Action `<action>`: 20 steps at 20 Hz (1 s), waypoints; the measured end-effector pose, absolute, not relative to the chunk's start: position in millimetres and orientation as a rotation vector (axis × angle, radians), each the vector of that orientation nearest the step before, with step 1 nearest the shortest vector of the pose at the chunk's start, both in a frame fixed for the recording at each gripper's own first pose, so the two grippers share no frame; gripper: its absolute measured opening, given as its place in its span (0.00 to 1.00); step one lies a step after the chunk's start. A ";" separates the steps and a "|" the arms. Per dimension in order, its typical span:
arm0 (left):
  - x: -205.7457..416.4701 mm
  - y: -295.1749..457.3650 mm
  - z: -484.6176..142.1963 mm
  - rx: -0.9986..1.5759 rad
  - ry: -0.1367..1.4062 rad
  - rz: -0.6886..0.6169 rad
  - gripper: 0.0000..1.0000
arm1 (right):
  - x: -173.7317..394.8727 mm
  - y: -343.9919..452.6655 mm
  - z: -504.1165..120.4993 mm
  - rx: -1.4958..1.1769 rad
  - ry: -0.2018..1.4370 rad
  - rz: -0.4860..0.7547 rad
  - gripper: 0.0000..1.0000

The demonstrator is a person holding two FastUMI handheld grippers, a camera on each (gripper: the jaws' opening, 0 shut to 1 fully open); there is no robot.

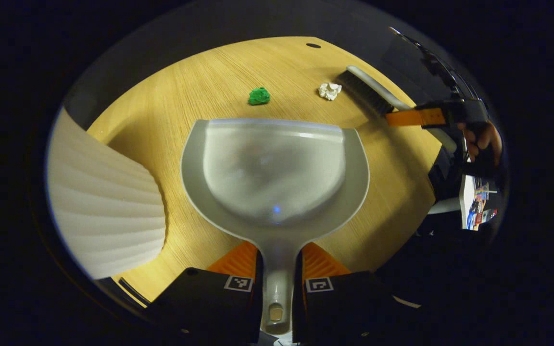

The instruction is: Pick up the small broom and dustpan from the desktop, sweep the trash into the dustpan with the broom, and then empty the trash into the garbage bin.

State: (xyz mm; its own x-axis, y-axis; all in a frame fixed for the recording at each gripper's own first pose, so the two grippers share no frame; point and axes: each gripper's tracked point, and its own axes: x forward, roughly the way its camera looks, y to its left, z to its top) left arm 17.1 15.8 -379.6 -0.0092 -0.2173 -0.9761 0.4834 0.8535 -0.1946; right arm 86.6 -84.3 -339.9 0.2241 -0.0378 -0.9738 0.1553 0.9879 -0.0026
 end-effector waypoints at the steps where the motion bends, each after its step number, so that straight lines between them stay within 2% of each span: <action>1: 20.6 19.4 -382.4 0.239 1.497 -0.586 0.25 | 95.0 -81.3 -343.6 0.107 1.352 -0.111 0.20; 6: 46.0 18.6 -388.8 0.320 1.494 -0.674 0.25 | 136.5 -61.8 -354.5 0.053 1.364 0.007 0.20; 14: 60.4 8.7 -394.5 0.404 1.475 -0.791 0.25 | 184.2 17.0 -343.4 -0.023 1.416 0.362 0.20; 20: 65.6 5.7 -388.1 0.397 1.473 -0.794 0.25 | 169.4 31.0 -325.4 0.008 1.456 0.525 0.20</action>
